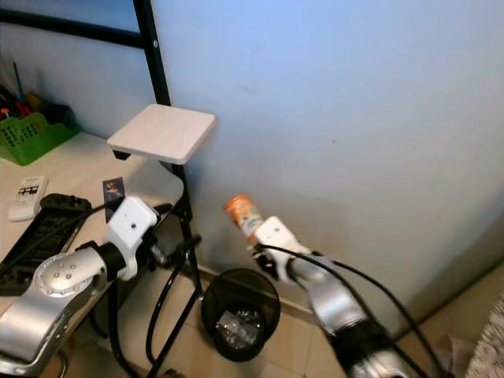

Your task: Clean up the room

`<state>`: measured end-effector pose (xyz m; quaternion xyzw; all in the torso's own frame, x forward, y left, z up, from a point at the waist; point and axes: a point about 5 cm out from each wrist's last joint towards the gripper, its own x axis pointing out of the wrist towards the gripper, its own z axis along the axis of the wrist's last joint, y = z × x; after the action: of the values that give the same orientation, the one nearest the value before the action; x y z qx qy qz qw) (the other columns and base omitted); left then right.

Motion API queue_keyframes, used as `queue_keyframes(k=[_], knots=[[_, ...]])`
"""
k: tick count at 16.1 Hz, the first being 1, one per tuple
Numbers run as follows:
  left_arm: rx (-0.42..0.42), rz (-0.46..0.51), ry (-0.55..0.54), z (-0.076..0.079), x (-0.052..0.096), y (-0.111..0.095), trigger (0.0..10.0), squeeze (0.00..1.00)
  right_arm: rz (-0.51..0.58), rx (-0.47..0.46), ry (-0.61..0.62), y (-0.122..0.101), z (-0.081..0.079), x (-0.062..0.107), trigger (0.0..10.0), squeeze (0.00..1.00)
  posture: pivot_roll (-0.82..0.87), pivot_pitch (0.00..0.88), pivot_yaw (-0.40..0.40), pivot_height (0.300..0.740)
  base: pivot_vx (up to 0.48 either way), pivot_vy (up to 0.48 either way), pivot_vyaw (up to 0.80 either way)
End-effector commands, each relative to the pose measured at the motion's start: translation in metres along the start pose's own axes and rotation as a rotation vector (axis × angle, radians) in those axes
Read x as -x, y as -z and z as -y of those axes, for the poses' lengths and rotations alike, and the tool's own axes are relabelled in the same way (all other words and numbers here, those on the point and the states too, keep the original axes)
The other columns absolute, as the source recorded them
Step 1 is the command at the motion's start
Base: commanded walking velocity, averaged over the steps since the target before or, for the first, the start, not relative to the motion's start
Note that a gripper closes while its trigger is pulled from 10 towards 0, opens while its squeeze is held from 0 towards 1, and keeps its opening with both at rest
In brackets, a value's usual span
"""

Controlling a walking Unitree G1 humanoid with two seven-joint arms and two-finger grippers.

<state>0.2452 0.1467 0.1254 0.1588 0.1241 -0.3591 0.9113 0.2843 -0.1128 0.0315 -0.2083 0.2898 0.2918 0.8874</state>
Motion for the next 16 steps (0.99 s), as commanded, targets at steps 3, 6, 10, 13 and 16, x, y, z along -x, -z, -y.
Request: queue_keyframes(k=[3,6,10,13,16], knots=[[-0.050,0.003,0.096,0.004,0.001,-0.008,10.0,0.00,-0.039,-0.042,0.015,0.001,-0.003,-0.021,10.0,0.00,0.00,0.000,0.005,0.740,0.000,0.000,0.00],[-0.071,-0.037,0.152,0.010,0.006,-0.004,10.0,0.00,-0.038,-0.068,0.039,-0.008,-0.004,-0.030,10.0,0.00,0.01,0.000,-0.001,0.740,0.000,0.000,0.00],[-0.058,-0.104,0.230,0.017,0.017,0.005,10.0,0.00,-0.044,-0.080,0.061,-0.016,-0.009,-0.040,10.0,0.00,0.01,0.004,-0.010,0.740,0.000,0.000,0.00],[-0.055,-0.125,0.247,0.021,0.018,0.010,10.0,0.00,-0.062,-0.075,0.065,-0.014,-0.010,-0.041,10.0,0.00,0.01,0.025,-0.017,0.740,0.000,0.000,0.00],[-0.045,-0.172,0.272,0.027,0.020,0.017,10.0,0.00,-0.085,-0.069,0.053,-0.009,-0.013,-0.042,10.0,0.00,0.00,0.038,-0.019,0.740,0.000,0.000,0.00]])
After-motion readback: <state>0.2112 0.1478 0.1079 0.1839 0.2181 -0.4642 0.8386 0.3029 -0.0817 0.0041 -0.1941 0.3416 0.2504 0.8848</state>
